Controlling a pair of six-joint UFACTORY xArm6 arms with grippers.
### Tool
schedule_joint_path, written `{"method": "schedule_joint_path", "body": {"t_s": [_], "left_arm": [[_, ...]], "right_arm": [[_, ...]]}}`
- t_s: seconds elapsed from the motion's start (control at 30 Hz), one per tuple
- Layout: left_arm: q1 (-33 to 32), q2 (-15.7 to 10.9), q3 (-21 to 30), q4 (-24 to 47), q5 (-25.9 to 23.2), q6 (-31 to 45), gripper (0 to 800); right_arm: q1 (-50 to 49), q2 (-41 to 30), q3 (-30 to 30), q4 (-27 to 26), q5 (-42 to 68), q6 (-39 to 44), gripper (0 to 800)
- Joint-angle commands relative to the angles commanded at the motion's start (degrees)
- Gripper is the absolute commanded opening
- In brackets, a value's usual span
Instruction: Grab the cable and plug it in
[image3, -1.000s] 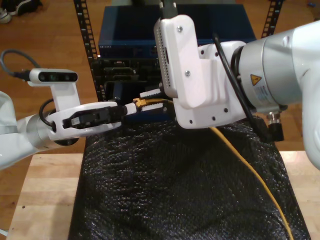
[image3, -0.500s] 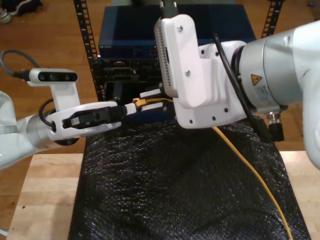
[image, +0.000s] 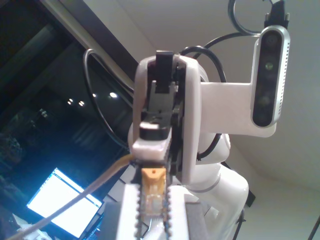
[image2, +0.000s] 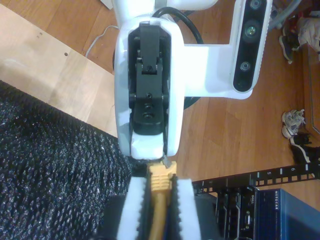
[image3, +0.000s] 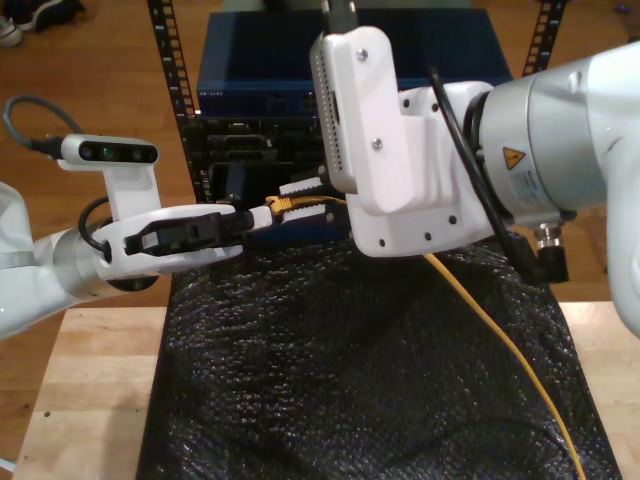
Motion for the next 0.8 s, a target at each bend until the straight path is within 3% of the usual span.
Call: {"method": "schedule_joint_path", "body": {"t_s": [0.57,0.7,0.8], "left_arm": [[0.00,0.00,0.00,0.00,0.00,-0.09,20],[0.00,0.00,0.00,0.00,0.00,-0.09,20],[0.00,-0.09,0.00,0.00,0.00,-0.09,22]], "right_arm": [[0.09,0.00,0.00,0.00,0.00,0.00,139],[0.09,0.09,0.00,0.00,0.00,0.00,115],[0.00,0.00,0.09,0.00,0.00,0.00,49]]}}
